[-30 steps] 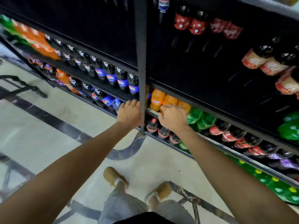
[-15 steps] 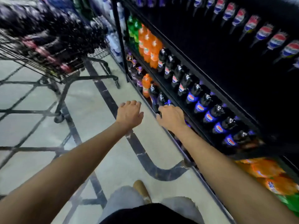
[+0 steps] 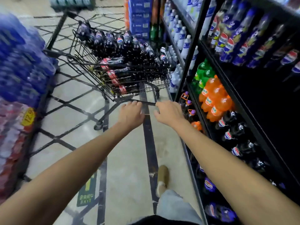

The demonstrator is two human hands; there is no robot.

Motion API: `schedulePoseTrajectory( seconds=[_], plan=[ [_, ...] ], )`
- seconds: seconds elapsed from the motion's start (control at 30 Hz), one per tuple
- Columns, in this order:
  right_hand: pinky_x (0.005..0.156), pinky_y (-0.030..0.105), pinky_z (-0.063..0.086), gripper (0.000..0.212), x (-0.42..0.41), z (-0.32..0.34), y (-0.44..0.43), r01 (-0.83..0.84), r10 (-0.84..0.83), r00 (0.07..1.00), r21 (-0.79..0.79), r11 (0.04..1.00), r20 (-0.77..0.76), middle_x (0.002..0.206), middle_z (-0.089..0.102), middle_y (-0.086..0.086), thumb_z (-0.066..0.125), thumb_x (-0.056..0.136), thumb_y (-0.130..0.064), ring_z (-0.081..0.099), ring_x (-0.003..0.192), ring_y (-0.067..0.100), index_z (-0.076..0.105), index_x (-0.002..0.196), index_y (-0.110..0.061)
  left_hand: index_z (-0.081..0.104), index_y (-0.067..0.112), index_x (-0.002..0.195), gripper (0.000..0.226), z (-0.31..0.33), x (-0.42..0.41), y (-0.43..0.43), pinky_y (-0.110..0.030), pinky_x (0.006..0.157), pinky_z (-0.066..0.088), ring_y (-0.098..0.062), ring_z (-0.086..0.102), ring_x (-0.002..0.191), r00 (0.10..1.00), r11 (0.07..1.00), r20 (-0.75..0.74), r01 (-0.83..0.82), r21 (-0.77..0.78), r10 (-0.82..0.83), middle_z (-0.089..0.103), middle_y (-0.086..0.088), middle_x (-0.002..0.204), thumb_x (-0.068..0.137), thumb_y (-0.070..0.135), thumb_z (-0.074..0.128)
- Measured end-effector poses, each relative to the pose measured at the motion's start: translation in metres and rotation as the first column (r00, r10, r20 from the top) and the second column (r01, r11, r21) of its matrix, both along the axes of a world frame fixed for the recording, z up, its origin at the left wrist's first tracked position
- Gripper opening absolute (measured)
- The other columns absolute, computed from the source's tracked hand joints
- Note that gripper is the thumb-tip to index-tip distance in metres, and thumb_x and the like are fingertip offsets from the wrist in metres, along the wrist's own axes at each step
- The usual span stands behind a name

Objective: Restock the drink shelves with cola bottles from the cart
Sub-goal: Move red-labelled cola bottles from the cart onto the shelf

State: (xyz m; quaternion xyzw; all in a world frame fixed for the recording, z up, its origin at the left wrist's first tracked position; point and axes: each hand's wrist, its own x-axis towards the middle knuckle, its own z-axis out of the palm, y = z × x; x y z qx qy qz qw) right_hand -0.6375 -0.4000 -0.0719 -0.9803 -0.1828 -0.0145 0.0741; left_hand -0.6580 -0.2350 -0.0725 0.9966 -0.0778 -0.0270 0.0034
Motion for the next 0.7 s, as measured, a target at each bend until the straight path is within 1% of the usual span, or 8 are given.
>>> schedulePoseTrajectory(
  seconds=[0.13,0.23,0.4,0.47,0.57,0.63,0.7],
  plan=[
    [0.066,0.032,0.039,0.026,0.096,0.002,0.032,-0.143,0.143,0.990,-0.003,0.990,-0.020,0.097,0.067,0.008,0.048,0.091,-0.031,0.062,0.095,0.030,0.065,0.101,-0.014,0.050,0.011,0.124,0.039,0.002,0.066,0.026,-0.041,0.090,0.041,-0.031,0.051,0.114,0.989,0.990,-0.038,-0.138,0.042,0.140,0.056,-0.009,0.123,0.094,0.035,0.046],
    [0.064,0.032,0.037,0.028,0.157,0.006,0.061,-0.254,0.254,0.967,-0.019,0.967,0.026,0.095,0.067,0.007,0.046,0.093,-0.032,0.063,0.092,0.029,0.064,0.099,-0.012,0.051,0.013,0.120,0.036,0.004,0.109,0.043,-0.040,0.088,0.042,-0.030,0.054,0.111,0.971,0.971,-0.010,-0.238,0.030,0.238,0.058,-0.007,0.118,0.094,0.036,0.046],
    [0.065,0.034,0.036,0.029,0.232,0.009,0.111,-0.380,0.381,0.924,-0.039,0.924,0.025,0.100,0.067,0.006,0.046,0.093,-0.035,0.062,0.097,0.028,0.063,0.104,-0.013,0.053,0.011,0.113,0.030,0.014,0.169,0.081,-0.039,0.085,0.042,-0.030,0.056,0.104,0.936,0.936,0.020,-0.352,0.013,0.352,0.058,-0.008,0.112,0.093,0.031,0.044],
    [0.065,0.033,0.036,0.029,0.260,0.007,0.130,-0.417,0.418,0.908,-0.049,0.908,0.016,0.099,0.067,0.006,0.046,0.094,-0.034,0.062,0.098,0.028,0.063,0.103,-0.013,0.053,0.011,0.111,0.029,0.014,0.193,0.100,-0.039,0.086,0.042,-0.030,0.056,0.105,0.921,0.921,0.026,-0.389,0.012,0.388,0.058,-0.009,0.111,0.093,0.032,0.045],
    [0.064,0.034,0.036,0.028,0.302,0.001,0.158,-0.446,0.447,0.895,-0.056,0.893,0.005,0.098,0.066,0.007,0.045,0.093,-0.032,0.062,0.097,0.029,0.062,0.100,-0.012,0.053,0.012,0.117,0.032,0.003,0.235,0.129,-0.040,0.092,0.040,-0.028,0.054,0.110,0.917,0.917,0.042,-0.398,0.013,0.397,0.057,-0.008,0.116,0.093,0.032,0.046],
    [0.068,0.035,0.040,0.029,0.333,-0.002,0.174,-0.446,0.446,0.895,-0.069,0.893,-0.007,0.102,0.065,0.009,0.045,0.094,-0.031,0.060,0.100,0.030,0.062,0.104,-0.010,0.051,0.012,0.123,0.037,-0.007,0.268,0.150,-0.039,0.096,0.040,-0.027,0.051,0.115,0.925,0.926,0.063,-0.378,0.020,0.376,0.055,-0.008,0.123,0.094,0.032,0.044],
    [0.069,0.034,0.039,0.030,0.363,-0.004,0.190,-0.448,0.447,0.894,-0.088,0.890,-0.029,0.104,0.064,0.009,0.044,0.095,-0.031,0.059,0.101,0.029,0.061,0.108,-0.010,0.048,0.012,0.131,0.043,-0.015,0.301,0.170,-0.041,0.101,0.038,-0.027,0.048,0.122,0.927,0.928,0.045,-0.373,0.022,0.372,0.051,-0.008,0.133,0.094,0.035,0.043]
  ],
)
